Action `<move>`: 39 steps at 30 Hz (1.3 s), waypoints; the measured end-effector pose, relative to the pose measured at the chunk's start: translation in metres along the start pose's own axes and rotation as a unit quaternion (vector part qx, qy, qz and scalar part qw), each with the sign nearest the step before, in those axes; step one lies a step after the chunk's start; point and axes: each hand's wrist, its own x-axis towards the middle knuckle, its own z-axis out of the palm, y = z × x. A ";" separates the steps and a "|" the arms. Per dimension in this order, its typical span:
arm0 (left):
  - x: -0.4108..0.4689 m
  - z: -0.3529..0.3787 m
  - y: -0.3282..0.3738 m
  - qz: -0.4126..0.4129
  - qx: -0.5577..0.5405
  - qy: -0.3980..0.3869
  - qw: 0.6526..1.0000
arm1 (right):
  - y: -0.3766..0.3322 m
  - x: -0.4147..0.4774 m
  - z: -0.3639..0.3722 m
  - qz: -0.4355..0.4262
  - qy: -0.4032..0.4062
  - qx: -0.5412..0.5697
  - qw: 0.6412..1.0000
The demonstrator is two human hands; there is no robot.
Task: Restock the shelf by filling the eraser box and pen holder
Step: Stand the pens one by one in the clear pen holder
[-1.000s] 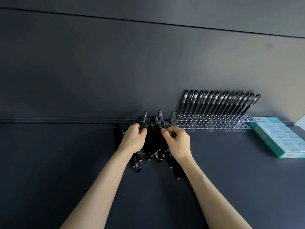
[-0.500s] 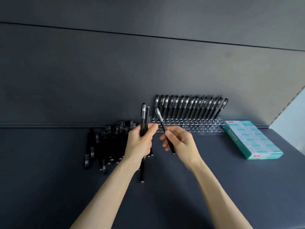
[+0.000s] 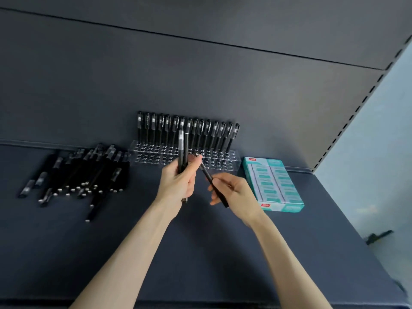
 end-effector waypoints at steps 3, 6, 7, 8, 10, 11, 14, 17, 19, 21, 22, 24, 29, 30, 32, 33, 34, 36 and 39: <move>0.002 0.013 -0.004 0.010 0.044 -0.009 0.999 | 0.004 0.004 -0.012 -0.018 0.000 0.020 1.000; 0.006 0.019 -0.008 0.013 0.051 -0.011 0.999 | 0.006 0.013 -0.020 -0.049 0.011 -0.026 0.998; 0.009 0.019 -0.010 0.010 0.048 -0.003 0.999 | 0.006 0.017 -0.022 -0.055 0.023 -0.036 0.998; 0.012 0.018 -0.013 0.004 0.044 0.009 0.999 | 0.005 0.022 -0.026 -0.058 0.043 -0.039 0.997; 0.017 0.017 -0.021 -0.002 0.039 0.025 0.999 | 0.003 0.035 -0.034 -0.075 0.102 -0.047 0.991; 0.018 0.018 -0.025 0.003 0.042 0.027 0.999 | 0.000 0.042 -0.039 -0.088 0.131 -0.058 0.986; 0.020 0.020 -0.036 0.029 0.080 0.034 0.996 | -0.007 0.061 -0.052 -0.129 0.191 -0.080 0.970; 0.021 0.020 -0.042 0.035 0.099 0.031 0.994 | -0.015 0.076 -0.064 -0.176 0.226 -0.119 0.951; 0.021 0.019 -0.044 0.031 0.097 0.026 0.994 | -0.020 0.085 -0.070 -0.191 0.247 -0.148 0.938; 0.021 0.018 -0.044 0.032 0.092 0.025 0.995 | -0.020 0.093 -0.075 -0.188 0.269 -0.163 0.930; 0.022 0.018 -0.044 0.031 0.088 0.025 0.995 | -0.019 0.096 -0.076 -0.186 0.277 -0.165 0.928; 0.023 0.018 -0.044 0.029 0.082 0.025 0.996 | -0.016 0.101 -0.079 -0.186 0.287 -0.162 0.926; 0.024 0.018 -0.045 0.034 0.080 0.026 0.996 | -0.009 0.109 -0.079 -0.186 0.287 -0.174 0.924; 0.024 0.018 -0.045 0.033 0.079 0.026 0.996 | -0.006 0.110 -0.079 -0.186 0.283 -0.178 0.924; 0.024 0.018 -0.045 0.030 0.076 0.028 0.996 | -0.001 0.111 -0.078 -0.191 0.272 -0.196 0.923; 0.024 0.018 -0.045 0.029 0.075 0.029 0.996 | 0.001 0.111 -0.078 -0.193 0.266 -0.208 0.921; 0.024 0.018 -0.044 0.029 0.074 0.029 0.996 | 0.003 0.111 -0.078 -0.193 0.262 -0.221 0.919; 0.024 0.018 -0.044 0.029 0.073 0.030 0.996 | 0.006 0.110 -0.076 -0.183 0.256 -0.242 0.918; 0.024 0.018 -0.045 0.030 0.074 0.028 0.996 | 0.010 0.108 -0.074 -0.174 0.251 -0.260 0.916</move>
